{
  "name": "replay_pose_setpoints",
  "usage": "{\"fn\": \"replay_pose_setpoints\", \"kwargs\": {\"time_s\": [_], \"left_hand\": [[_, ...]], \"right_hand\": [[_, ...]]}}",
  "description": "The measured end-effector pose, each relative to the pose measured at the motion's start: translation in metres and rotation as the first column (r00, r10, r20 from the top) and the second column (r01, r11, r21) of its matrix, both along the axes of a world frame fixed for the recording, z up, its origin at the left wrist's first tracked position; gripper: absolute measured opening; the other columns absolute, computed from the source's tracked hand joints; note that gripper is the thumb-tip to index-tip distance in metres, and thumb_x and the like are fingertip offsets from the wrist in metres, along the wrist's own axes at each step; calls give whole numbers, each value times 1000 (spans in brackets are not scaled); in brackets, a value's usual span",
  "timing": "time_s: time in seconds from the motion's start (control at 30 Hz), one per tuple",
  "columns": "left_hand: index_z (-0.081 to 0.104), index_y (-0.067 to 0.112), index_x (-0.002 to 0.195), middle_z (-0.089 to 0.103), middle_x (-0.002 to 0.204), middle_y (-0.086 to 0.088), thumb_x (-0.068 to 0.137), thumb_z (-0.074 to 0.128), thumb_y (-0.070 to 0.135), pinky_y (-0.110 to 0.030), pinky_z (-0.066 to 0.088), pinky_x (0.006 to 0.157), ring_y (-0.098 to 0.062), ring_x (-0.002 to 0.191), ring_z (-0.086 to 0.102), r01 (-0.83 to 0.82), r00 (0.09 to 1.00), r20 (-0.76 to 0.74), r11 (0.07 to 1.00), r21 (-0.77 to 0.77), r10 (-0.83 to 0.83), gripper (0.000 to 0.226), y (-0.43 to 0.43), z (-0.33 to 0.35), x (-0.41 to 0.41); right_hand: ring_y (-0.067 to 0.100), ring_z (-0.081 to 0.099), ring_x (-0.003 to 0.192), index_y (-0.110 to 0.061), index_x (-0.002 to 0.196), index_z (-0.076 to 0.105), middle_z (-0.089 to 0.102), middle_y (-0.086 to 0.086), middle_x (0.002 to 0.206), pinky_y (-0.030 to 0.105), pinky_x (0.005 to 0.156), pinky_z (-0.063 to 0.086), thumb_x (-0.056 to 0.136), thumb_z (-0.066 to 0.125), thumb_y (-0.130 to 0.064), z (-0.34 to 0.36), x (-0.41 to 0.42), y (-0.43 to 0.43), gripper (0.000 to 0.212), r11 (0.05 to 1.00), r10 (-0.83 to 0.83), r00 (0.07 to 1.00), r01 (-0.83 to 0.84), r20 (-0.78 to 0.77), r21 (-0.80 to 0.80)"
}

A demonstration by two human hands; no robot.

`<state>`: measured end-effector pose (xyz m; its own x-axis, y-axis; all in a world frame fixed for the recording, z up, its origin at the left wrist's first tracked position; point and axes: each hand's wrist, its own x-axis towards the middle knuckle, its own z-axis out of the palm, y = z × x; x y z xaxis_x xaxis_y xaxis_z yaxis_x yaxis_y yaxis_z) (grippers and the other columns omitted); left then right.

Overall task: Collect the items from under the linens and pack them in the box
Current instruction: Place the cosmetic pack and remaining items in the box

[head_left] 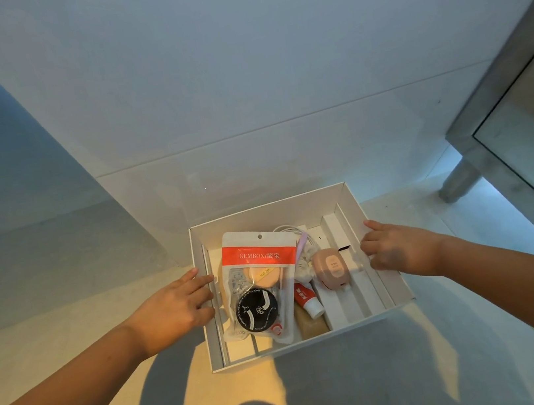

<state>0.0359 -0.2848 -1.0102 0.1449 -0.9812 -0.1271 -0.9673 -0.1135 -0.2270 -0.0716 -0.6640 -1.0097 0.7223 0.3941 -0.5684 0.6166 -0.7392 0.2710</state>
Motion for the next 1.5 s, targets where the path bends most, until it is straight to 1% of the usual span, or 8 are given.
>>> {"fn": "replay_pose_setpoints", "kwargs": {"time_s": [0.33,0.47,0.67,0.87,1.0,1.13,1.37,1.5], "left_hand": [[71,30,79,69,85,2,40,94,27,-56,43,89,-17,87,67,98,994,39,982,159,-106,46,10,0,10],[69,29,76,68,84,1,43,93,26,-53,49,87,-17,83,66,166,984,27,962,216,-176,41,5,4,13],[69,31,78,67,82,2,40,93,30,-47,52,83,-16,79,67,204,976,14,933,296,-218,45,1,9,17],[66,32,107,65,77,4,45,91,31,-28,54,67,-13,70,63,236,972,-55,931,279,-230,67,-5,11,21],[67,33,93,66,79,4,44,92,32,-33,54,71,-15,73,64,223,974,-36,915,335,-224,55,-6,10,23],[66,32,83,65,82,4,43,93,31,-42,53,76,-17,79,65,214,973,-7,890,402,-231,48,-6,6,23],[68,30,75,66,77,3,34,94,31,-37,54,68,-17,71,65,199,978,-18,892,406,-210,49,-9,3,22],[67,29,73,67,79,2,34,94,30,-37,55,69,-16,70,65,197,978,-21,899,392,-205,47,-9,2,21]], "right_hand": [[30,38,120,-11,115,58,47,14,123,53,112,-3,86,61,-5,-6,-6,4,29,988,122,990,-128,-73,-90],[32,38,118,-11,113,60,49,15,122,55,112,4,87,60,-7,-7,6,3,26,981,174,981,-180,-86,-68],[31,39,115,-14,112,61,50,13,118,53,114,1,93,48,-8,-3,16,-8,24,983,182,980,-181,-86,14],[30,38,117,-20,119,57,47,11,122,48,113,9,96,45,-10,-2,21,-10,29,974,227,969,-228,-96,-6],[29,35,118,-23,127,51,45,9,123,48,113,0,98,40,-12,-1,20,-13,33,970,235,962,-240,-135,-22],[31,38,115,-20,124,52,46,11,121,50,110,12,96,41,-7,2,20,-12,33,948,301,943,-312,-143,-61],[31,38,115,-19,120,54,47,10,119,53,109,14,91,51,-5,0,20,-9,33,949,296,943,-308,-151,-61],[31,37,118,-19,122,54,47,10,121,54,111,8,89,55,-5,-2,18,-10,36,954,280,948,-292,-153,-61]]}}
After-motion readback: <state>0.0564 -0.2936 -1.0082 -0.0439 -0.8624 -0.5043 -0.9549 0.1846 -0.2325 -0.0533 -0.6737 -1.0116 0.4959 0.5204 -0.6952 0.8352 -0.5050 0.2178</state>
